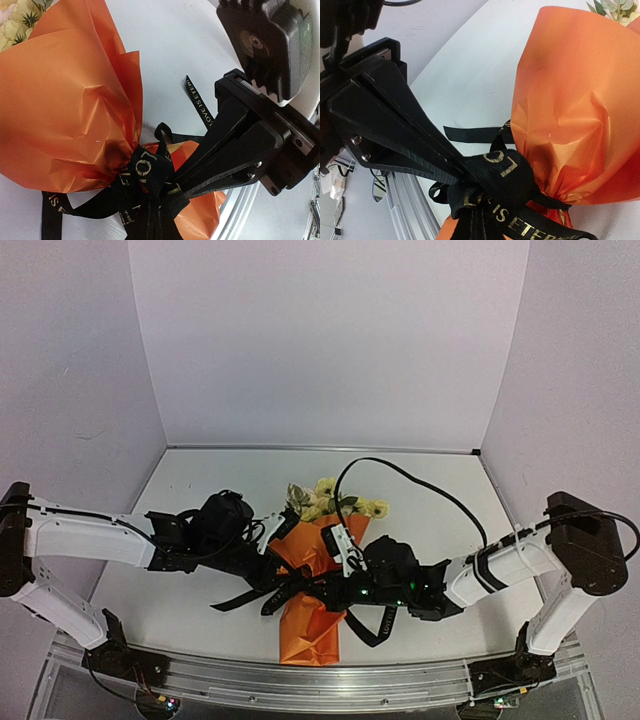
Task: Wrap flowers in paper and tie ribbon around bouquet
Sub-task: Cross the half-tied ribbon over the folded bouquet.
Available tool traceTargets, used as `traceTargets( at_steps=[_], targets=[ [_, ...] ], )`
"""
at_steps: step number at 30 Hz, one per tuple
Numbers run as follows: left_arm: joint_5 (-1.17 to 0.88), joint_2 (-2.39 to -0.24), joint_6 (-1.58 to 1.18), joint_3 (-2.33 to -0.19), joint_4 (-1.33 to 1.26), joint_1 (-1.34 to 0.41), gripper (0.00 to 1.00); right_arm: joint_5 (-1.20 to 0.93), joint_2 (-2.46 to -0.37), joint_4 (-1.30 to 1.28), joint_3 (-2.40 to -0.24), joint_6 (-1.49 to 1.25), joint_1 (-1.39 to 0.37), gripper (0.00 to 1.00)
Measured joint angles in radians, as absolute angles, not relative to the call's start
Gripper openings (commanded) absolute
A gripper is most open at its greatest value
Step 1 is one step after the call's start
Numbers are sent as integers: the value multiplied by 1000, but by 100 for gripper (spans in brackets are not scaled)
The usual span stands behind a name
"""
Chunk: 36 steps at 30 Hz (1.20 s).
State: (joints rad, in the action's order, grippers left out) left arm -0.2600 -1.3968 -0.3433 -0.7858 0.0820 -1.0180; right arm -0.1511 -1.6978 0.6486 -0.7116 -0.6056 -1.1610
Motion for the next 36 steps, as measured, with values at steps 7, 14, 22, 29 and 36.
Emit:
traceTargets(
  at_steps=[7, 14, 22, 29, 36],
  targets=[
    [-269, -1403, -321, -799, 113, -1018, 0, -123, -1700, 649, -739, -599, -1161, 0],
    [-276, -1409, -304, -806, 136, -1018, 0, -60, -1747, 650, -762, -573, -1161, 0],
    [-280, -1412, -286, -840, 143, -1018, 0, 16, -1786, 650, -770, -537, -1161, 0],
    [-314, -1454, -271, -864, 173, -1018, 0, 33, -1794, 650, -795, -516, -1161, 0],
    [-345, -1477, -253, -878, 190, -1018, 1, 34, -1794, 631, -803, -510, -1161, 0]
  ],
)
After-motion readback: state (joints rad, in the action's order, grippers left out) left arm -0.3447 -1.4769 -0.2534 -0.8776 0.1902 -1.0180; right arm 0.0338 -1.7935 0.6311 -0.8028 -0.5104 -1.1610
